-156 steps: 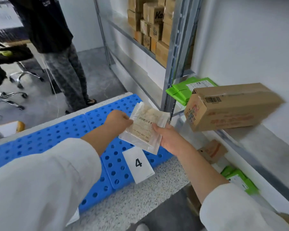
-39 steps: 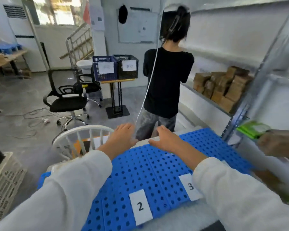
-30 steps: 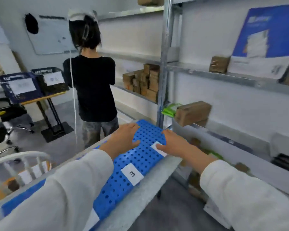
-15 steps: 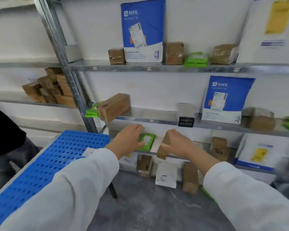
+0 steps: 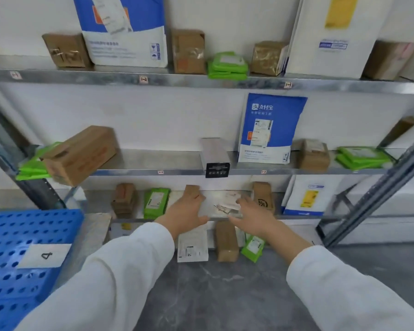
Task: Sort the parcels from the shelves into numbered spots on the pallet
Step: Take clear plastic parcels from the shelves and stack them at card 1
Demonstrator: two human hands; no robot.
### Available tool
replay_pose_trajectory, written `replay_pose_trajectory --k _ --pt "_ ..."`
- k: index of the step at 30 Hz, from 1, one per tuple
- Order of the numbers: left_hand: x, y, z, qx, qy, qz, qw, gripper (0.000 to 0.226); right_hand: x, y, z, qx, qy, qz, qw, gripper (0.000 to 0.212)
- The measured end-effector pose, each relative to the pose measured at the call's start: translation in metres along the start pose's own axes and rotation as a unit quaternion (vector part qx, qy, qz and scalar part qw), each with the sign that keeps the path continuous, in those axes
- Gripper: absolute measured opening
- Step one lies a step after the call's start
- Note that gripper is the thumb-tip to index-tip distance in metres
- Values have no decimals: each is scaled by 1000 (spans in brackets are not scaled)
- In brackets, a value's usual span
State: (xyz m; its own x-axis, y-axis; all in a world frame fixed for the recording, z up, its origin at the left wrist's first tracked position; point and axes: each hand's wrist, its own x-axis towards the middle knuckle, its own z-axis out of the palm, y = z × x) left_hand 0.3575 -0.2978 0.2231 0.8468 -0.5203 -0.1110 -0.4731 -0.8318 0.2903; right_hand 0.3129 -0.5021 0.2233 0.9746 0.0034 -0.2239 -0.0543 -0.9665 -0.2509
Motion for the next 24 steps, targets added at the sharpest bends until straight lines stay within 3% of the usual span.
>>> replay_pose_trajectory --k 15,24 --pt "180 -81 62 -43 -120 38 991 54 143 48 51 47 -75 119 989 60" --pt "281 -96 175 13 -178 37 983 49 252 124 119 91 -98 132 982 50"
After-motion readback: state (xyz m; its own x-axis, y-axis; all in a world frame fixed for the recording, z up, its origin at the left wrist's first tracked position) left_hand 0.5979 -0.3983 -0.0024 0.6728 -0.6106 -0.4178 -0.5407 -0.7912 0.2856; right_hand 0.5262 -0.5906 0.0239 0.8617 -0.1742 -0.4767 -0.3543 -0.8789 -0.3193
